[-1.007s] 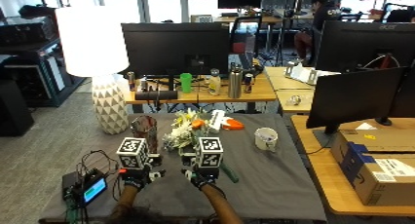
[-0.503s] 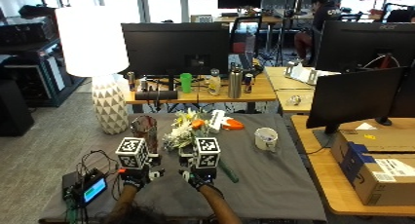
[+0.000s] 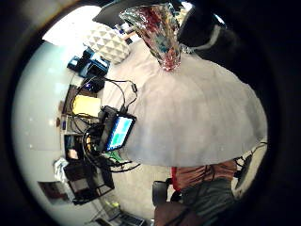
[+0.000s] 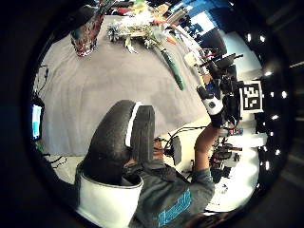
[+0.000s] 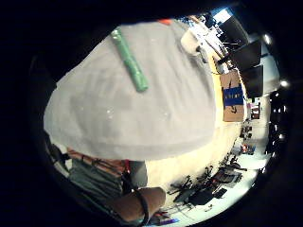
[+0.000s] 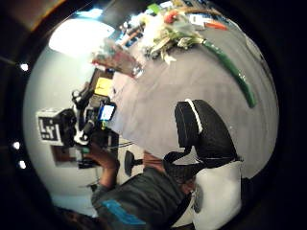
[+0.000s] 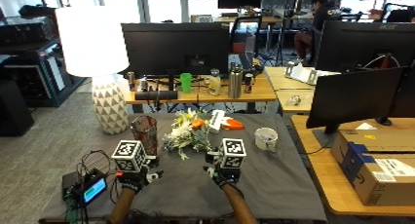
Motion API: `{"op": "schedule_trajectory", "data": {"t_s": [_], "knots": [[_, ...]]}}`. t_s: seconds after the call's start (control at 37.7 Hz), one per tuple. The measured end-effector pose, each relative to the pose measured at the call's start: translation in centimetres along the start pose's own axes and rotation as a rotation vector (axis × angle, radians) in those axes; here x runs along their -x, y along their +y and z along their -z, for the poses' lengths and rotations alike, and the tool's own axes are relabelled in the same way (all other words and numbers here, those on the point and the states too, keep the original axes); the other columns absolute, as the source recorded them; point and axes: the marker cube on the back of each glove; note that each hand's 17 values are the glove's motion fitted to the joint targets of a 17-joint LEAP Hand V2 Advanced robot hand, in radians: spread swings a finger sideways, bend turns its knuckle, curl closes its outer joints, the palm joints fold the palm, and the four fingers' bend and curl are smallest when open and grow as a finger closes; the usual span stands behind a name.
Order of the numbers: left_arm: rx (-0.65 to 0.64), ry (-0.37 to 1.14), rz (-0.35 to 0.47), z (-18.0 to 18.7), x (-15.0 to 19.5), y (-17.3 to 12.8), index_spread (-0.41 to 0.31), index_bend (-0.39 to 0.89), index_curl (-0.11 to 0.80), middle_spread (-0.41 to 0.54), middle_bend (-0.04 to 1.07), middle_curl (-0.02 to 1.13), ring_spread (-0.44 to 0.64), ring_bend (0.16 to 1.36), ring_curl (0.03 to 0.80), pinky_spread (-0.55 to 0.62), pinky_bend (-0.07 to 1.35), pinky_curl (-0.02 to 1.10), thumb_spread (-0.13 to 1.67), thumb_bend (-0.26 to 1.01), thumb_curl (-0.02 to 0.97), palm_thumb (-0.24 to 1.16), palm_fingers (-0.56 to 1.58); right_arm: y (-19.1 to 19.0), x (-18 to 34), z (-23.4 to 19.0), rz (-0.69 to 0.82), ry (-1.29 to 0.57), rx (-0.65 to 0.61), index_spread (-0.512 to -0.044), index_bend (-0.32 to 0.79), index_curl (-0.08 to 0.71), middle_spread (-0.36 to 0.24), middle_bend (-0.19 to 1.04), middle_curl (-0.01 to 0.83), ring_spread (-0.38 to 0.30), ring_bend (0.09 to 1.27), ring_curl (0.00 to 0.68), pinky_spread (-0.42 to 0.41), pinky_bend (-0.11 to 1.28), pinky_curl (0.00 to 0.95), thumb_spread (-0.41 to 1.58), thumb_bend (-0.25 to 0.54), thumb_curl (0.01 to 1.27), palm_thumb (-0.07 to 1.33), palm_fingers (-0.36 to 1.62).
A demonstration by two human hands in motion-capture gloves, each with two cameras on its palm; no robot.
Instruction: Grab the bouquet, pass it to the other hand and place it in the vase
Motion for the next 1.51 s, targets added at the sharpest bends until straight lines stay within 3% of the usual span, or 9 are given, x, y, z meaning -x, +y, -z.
{"op": "schedule_trajectory", "data": {"t_s": [0.34,0.61,0.85,1.06,1.11,1.27,1.32,1.43,1.51], "knots": [[0.000,-0.002,-0.011,-0.8,-0.8,-0.3,-0.099,0.13,0.276,0.025,0.18,0.35,0.15,0.54,0.304,0.39,0.30,0.33,1.11,-0.02,0.259,0.17,0.46,-4.4,-9.5,-4.8,-0.170,-0.106,-0.056,-0.315,0.12,0.213,0.089,0.23,0.338,0.207,0.30,0.265,0.319,0.57,0.366,1.25,0.104,0.31,0.60,0.19],[0.027,0.005,-0.014,-1.8,-1.2,-0.7,-0.094,0.13,0.282,0.025,0.18,0.35,0.14,0.54,0.310,0.39,0.30,0.34,1.11,-0.02,0.265,0.17,0.45,-2.4,-10.0,-6.1,-0.311,-0.023,0.168,-0.302,0.12,0.212,0.095,0.23,0.346,0.211,0.29,0.269,0.317,0.59,0.373,1.19,0.052,0.33,0.64,0.16],[0.047,0.013,-0.009,-2.8,-0.8,-1.1,-0.092,0.13,0.283,0.025,0.19,0.35,0.14,0.54,0.313,0.39,0.30,0.35,1.11,-0.02,0.271,0.16,0.45,-2.4,-8.1,-7.2,-0.253,-0.121,0.270,-0.282,0.17,0.238,0.095,0.23,0.352,0.220,0.27,0.268,0.317,0.55,0.361,1.15,0.047,0.35,0.74,0.17],[0.081,0.030,-0.004,-3.0,-0.8,-0.6,-0.092,0.13,0.285,0.025,0.19,0.36,0.14,0.54,0.314,0.39,0.29,0.36,1.11,-0.02,0.274,0.16,0.45,-3.1,-7.5,-6.8,-0.295,-0.079,0.216,-0.313,0.33,0.314,0.067,0.26,0.366,0.196,0.22,0.251,0.310,0.36,0.308,1.19,0.133,0.42,0.93,0.39],[0.080,0.032,-0.003,-3.1,-0.7,-0.6,-0.092,0.13,0.285,0.025,0.19,0.36,0.14,0.54,0.315,0.39,0.29,0.36,1.11,-0.02,0.275,0.16,0.45,-3.3,-7.8,-6.5,-0.326,-0.024,0.172,-0.294,0.31,0.319,0.047,0.30,0.377,0.177,0.27,0.267,0.295,0.35,0.306,1.17,0.164,0.45,1.00,0.59],[0.063,0.036,-0.007,-3.2,-0.4,-0.8,-0.092,0.13,0.286,0.025,0.19,0.36,0.14,0.55,0.316,0.39,0.29,0.36,1.11,-0.02,0.276,0.16,0.45,-4.1,-8.1,-6.6,-0.400,0.125,0.037,-0.248,0.11,0.292,-0.034,0.38,0.419,-0.004,0.44,0.326,0.156,0.41,0.322,1.00,0.140,0.51,1.07,0.98],[0.064,0.039,-0.005,-3.3,-0.3,-0.9,-0.092,0.13,0.287,0.025,0.19,0.36,0.14,0.55,0.316,0.39,0.29,0.36,1.11,-0.02,0.276,0.16,0.45,-5.5,-8.7,-8.0,-0.408,0.170,-0.002,-0.253,0.12,0.295,-0.061,0.38,0.430,-0.077,0.51,0.360,-0.010,0.52,0.366,0.87,0.102,0.53,1.06,1.22],[0.075,0.033,0.003,-3.0,-0.5,-0.5,-0.092,0.13,0.287,0.025,0.19,0.36,0.14,0.55,0.316,0.39,0.29,0.36,1.11,-0.02,0.277,0.16,0.44,-8.4,-10.1,-11.2,-0.406,0.177,-0.061,-0.262,0.18,0.343,-0.108,0.36,0.450,-0.148,0.62,0.433,-0.142,0.58,0.413,0.71,0.063,0.57,1.06,1.32],[0.067,0.028,-0.003,-2.8,-0.5,-0.5,-0.092,0.13,0.287,0.025,0.19,0.36,0.14,0.55,0.317,0.39,0.29,0.36,1.11,-0.02,0.277,0.16,0.44,-9.3,-10.4,-12.5,-0.405,0.091,-0.052,-0.255,0.12,0.341,-0.127,0.44,0.485,-0.168,0.74,0.480,-0.203,0.60,0.435,0.67,0.004,0.58,1.01,1.40]]}}
